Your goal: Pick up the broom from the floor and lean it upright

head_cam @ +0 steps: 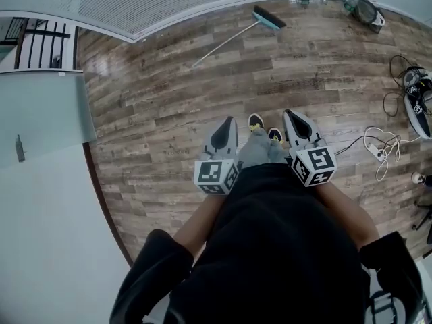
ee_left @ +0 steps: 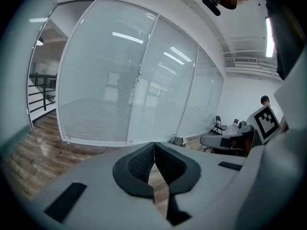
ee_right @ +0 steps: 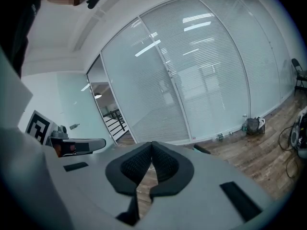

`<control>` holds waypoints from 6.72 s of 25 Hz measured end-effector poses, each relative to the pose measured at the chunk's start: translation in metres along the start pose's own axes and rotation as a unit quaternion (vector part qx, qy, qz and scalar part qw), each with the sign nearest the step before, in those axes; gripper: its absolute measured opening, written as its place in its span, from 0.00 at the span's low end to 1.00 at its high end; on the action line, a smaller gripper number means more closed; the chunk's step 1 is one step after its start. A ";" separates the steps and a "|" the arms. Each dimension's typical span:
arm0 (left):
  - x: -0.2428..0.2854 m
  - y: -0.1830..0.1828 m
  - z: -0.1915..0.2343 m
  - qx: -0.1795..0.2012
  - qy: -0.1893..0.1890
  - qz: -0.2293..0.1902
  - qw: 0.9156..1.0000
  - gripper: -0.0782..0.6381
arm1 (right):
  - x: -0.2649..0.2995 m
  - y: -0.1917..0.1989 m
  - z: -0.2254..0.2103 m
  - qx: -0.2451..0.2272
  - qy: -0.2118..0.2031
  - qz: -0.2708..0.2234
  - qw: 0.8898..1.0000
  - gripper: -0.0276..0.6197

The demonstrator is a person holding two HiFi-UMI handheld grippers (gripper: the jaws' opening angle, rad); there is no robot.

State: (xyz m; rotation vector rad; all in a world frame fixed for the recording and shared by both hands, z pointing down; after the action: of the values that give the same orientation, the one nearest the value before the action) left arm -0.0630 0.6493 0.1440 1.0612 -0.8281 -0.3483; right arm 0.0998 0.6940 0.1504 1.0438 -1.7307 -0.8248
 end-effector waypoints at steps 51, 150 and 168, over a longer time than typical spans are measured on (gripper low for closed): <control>0.184 -0.105 0.125 -0.028 -0.053 0.021 0.998 0.14 | 0.225 -0.096 -0.085 0.023 -0.036 0.041 0.998 0.06; 0.427 -0.169 0.505 -0.161 -0.137 0.009 0.977 0.14 | 0.726 -0.142 -0.072 -0.293 -0.278 0.295 0.866 0.06; 0.505 0.146 0.629 -0.343 -0.255 0.079 0.901 0.15 | 0.865 0.162 -0.130 -0.446 -0.326 0.463 0.693 0.22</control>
State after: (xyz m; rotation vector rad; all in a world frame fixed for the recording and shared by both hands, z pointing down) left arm -0.2169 0.0097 0.6331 0.2295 -1.1335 -0.7340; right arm -0.0109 -0.0334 0.6508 -0.8630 -1.7061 -1.1727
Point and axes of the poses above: the fingertips, and each gripper's own axes: x forward along the fingers, z to its left, y out of its underside, the point moved 2 cm from there along -x, backward along the fingers, and after that the axes turned 1 degree about y, right-handed, at the moved point
